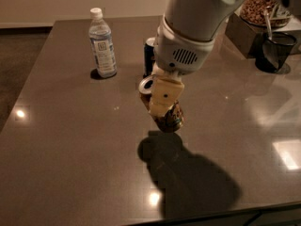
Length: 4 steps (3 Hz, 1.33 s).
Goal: Knock orange can over
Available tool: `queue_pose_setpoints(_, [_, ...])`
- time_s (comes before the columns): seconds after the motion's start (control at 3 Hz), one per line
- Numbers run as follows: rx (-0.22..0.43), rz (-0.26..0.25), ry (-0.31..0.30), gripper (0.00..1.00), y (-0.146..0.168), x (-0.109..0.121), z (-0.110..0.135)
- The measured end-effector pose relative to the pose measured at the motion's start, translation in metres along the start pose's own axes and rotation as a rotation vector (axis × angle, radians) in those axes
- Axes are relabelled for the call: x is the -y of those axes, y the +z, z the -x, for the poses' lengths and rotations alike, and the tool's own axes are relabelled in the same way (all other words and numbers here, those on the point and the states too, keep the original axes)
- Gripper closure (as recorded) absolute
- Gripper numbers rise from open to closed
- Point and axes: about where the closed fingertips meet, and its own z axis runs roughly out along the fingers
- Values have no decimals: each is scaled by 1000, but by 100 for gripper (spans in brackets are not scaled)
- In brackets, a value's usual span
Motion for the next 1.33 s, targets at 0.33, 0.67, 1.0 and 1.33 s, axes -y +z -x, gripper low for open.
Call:
queue_pose_setpoints(0.33, [-149, 21, -41, 100, 12, 1, -13])
queue_pose_setpoints(0.67, [-216, 31, -70, 100, 23, 0, -16])
queue_pose_setpoints(1.0, [-276, 46, -95, 84, 37, -2, -17])
queue_pose_setpoints(1.33, [-319, 52, -120, 61, 47, -5, -16])
